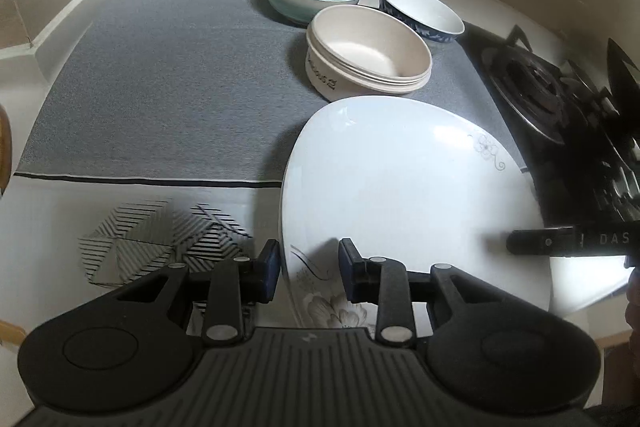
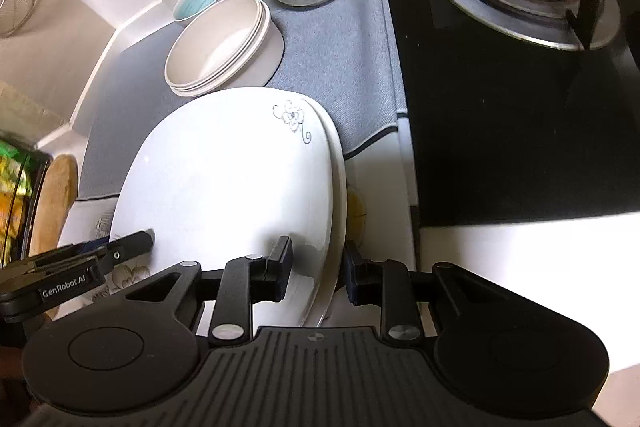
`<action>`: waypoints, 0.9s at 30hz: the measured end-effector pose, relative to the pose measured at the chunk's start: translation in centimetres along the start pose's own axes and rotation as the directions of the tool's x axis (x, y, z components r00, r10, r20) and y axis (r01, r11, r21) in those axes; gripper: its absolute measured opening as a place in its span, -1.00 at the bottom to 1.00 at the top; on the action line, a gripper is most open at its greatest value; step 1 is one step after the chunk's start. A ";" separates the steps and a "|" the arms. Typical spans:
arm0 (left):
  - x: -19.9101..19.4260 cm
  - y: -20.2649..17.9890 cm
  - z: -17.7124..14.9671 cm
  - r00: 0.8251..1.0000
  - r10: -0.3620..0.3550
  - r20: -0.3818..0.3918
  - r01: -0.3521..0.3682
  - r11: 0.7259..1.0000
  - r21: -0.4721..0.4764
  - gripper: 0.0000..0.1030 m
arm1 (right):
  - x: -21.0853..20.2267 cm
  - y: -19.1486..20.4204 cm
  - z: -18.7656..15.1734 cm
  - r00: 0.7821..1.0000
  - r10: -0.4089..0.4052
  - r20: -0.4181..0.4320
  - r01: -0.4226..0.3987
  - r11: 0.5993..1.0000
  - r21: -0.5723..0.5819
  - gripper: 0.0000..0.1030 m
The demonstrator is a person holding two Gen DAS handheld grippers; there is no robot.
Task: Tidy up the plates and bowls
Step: 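Move the held white oval plate over the square plate stack with left tool, then lower the white oval plate onto the plate stack and open left tool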
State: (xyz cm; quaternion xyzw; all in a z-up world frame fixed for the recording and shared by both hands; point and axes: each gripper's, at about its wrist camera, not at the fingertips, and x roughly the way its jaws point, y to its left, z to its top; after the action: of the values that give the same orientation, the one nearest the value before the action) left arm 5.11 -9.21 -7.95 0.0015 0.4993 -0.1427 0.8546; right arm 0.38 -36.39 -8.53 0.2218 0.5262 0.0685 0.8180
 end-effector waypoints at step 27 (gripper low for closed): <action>-0.6 21.9 5.0 0.983 0.104 0.153 -0.065 0.968 -0.241 -0.40 | 10.8 19.8 4.3 1.000 -0.017 -0.019 0.014 0.990 -0.140 -0.39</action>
State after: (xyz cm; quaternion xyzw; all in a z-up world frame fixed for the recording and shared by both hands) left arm 14.46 11.19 -8.05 -0.0900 0.4401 -0.0454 0.8923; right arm 11.37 -16.23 -7.41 0.1593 0.5302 0.1013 0.8266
